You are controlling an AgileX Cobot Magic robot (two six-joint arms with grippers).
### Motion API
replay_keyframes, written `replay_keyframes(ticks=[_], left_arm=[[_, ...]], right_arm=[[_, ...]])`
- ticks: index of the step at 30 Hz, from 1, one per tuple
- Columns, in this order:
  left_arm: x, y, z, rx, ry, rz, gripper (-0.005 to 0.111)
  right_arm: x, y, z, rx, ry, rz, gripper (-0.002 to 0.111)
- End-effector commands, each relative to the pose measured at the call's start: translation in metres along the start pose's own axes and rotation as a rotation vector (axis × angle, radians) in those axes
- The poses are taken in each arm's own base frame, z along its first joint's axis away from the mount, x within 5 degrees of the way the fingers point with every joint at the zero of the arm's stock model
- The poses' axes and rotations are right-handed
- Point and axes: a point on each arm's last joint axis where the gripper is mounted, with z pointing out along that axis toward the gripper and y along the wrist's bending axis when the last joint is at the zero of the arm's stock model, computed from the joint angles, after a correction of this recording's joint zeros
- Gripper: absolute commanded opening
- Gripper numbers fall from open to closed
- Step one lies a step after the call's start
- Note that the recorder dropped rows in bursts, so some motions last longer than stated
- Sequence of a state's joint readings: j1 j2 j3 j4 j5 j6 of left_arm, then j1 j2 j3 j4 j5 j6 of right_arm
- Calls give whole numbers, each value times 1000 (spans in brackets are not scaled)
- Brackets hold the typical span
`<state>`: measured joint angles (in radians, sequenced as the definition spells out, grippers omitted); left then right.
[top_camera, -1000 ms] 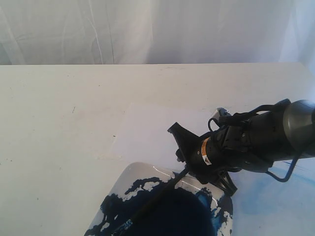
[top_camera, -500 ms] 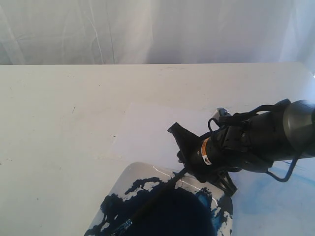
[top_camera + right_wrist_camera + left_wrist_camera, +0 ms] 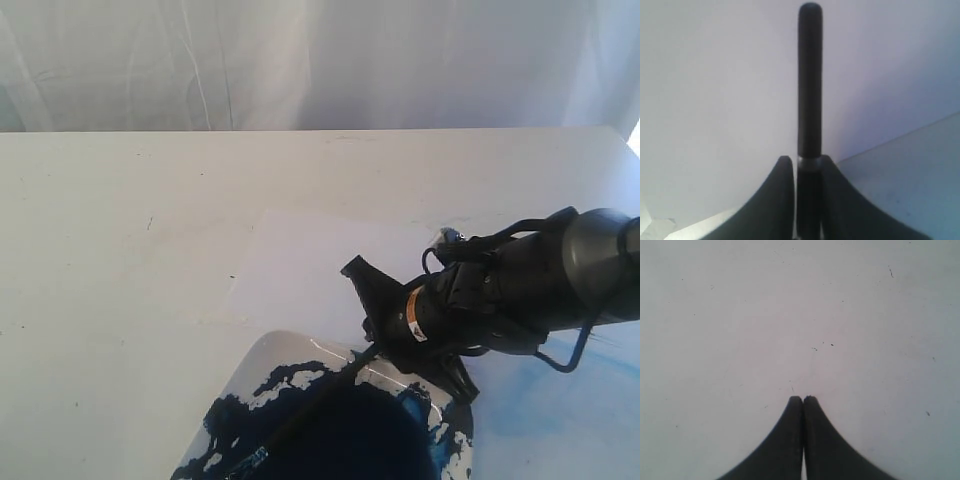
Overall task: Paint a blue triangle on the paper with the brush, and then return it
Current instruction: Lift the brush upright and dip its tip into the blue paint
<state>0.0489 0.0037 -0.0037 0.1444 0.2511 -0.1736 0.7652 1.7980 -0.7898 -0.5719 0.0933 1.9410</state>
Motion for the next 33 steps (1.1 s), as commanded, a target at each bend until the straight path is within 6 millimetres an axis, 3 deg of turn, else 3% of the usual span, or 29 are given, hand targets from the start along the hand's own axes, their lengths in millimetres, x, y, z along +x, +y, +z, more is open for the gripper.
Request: replay_keyframes(ticks=[1, 8, 14, 17, 21, 23, 33], left_arm=[[1, 0, 0, 3, 2, -7, 0], [1, 0, 0, 3, 2, -7, 0], [1, 0, 0, 3, 2, -7, 0], [1, 0, 0, 3, 2, -7, 0], [1, 0, 0, 3, 2, -7, 0], [1, 0, 0, 3, 2, -7, 0], [1, 0, 0, 3, 2, -7, 0]], right_arm=[[-4, 9, -5, -45, -4, 15, 4], [-15, 19, -30, -108, -43, 30, 0], [-30, 31, -71, -224, -106, -8, 0], [-38, 36, -94, -284, -163, -129, 0], [-42, 44, -131, -361, -299, -540, 0], [-41, 47, -147, -411, -347, -660, 0], [-35, 49, -217, -632, -520, -875, 0]])
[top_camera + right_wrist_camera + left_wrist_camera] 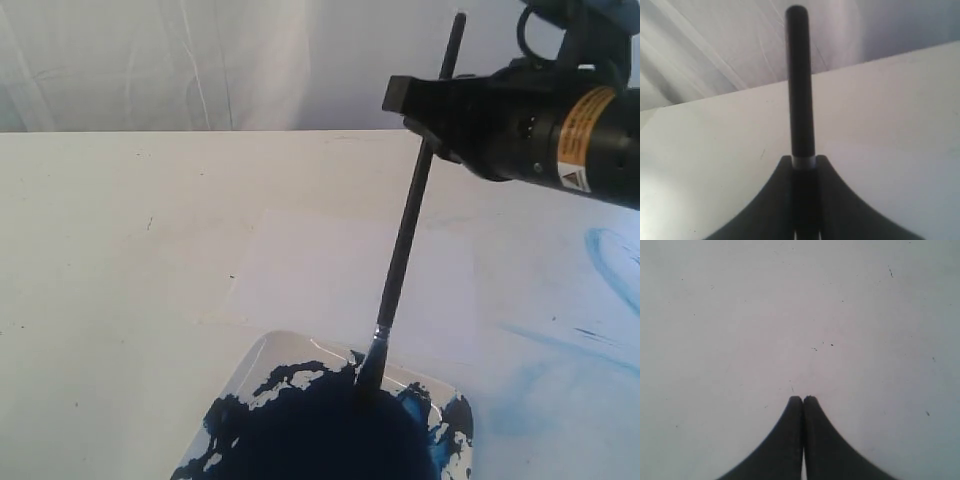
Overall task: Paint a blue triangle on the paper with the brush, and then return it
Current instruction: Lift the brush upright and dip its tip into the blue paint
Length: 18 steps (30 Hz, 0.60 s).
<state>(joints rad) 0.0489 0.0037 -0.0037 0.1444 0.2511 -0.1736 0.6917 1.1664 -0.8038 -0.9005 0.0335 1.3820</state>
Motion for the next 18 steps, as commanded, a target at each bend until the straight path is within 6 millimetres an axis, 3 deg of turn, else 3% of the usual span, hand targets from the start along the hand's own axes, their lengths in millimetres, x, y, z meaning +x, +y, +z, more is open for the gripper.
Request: replay_keyframes(ticks=[1, 7, 12, 18], left_arm=[[1, 0, 0, 3, 2, -7, 0], [1, 0, 0, 3, 2, -7, 0], [1, 0, 0, 3, 2, -7, 0], [1, 0, 0, 3, 2, -7, 0]], right_arm=[[-10, 12, -18, -120, -79, -125, 0], [-10, 28, -38, -339, -212, -254, 0], [32, 14, -43, -442, -262, -295, 0], [63, 1, -44, -448, -224, -371, 0]])
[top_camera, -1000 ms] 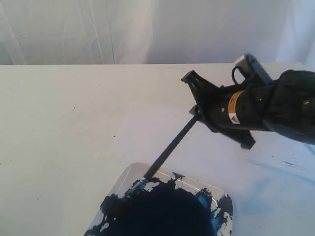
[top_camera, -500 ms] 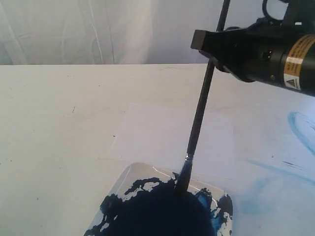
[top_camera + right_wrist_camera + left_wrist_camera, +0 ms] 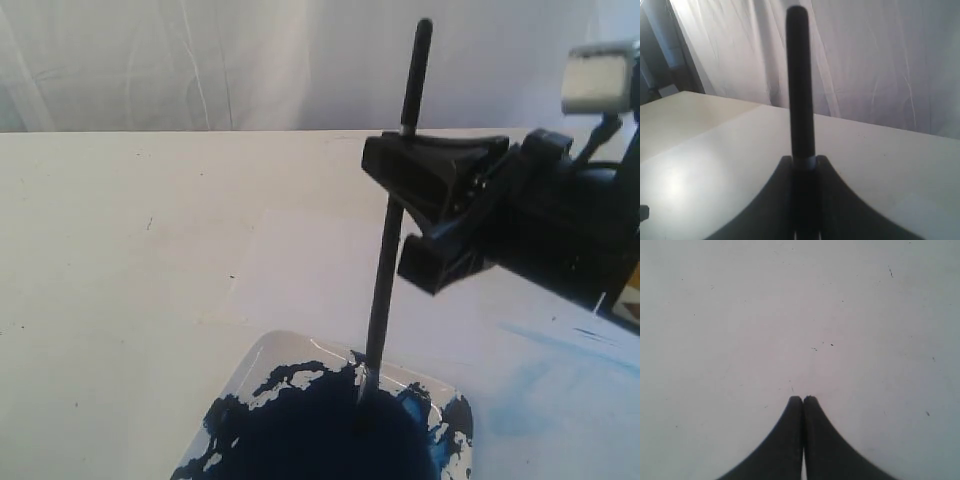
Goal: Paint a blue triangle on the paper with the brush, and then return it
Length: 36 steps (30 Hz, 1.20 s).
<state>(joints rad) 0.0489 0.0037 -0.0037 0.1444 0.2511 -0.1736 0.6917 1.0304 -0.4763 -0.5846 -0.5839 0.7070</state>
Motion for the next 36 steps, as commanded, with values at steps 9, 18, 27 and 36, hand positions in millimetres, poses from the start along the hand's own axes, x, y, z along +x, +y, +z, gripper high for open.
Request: replay_keyframes(ticks=[9, 18, 27, 36], left_arm=[[1, 0, 0, 3, 2, -7, 0], [1, 0, 0, 3, 2, -7, 0], [1, 0, 0, 3, 2, -7, 0], [1, 0, 0, 3, 2, -7, 0]], right_arm=[[29, -6, 0, 8, 78, -33, 0], [40, -10, 6, 8, 122, -34, 0], [39, -9, 6, 0, 111, -40, 0], [33, -6, 6, -27, 66, -66, 0]])
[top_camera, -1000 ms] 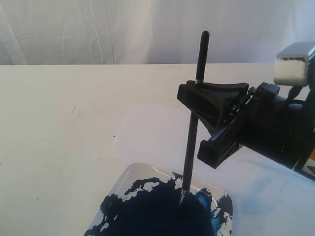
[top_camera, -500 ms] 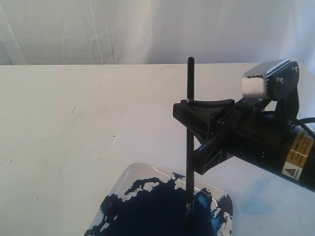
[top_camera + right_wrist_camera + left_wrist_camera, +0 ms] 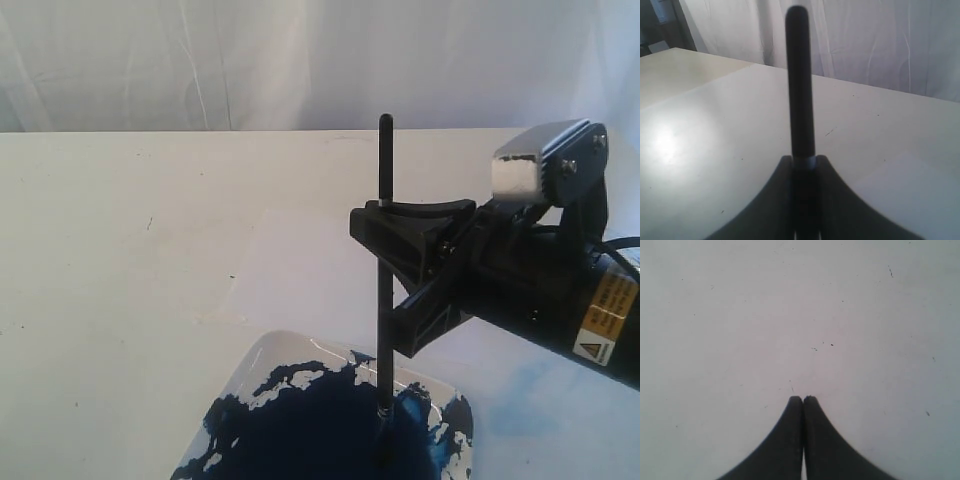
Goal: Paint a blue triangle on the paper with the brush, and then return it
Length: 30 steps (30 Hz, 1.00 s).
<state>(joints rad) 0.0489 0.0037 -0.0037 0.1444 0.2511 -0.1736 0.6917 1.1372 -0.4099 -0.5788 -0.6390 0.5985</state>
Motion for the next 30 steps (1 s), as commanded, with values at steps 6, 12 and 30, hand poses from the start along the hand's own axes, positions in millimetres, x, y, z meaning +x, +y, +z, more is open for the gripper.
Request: replay_keyframes(ticks=[6, 12, 30], left_arm=[[1, 0, 0, 3, 2, -7, 0], [1, 0, 0, 3, 2, -7, 0], [1, 0, 0, 3, 2, -7, 0]], right_arm=[[-15, 5, -8, -29, -108, -25, 0], [-23, 6, -15, -14, -158, -5, 0], [-25, 7, -16, -17, -164, 11, 0]])
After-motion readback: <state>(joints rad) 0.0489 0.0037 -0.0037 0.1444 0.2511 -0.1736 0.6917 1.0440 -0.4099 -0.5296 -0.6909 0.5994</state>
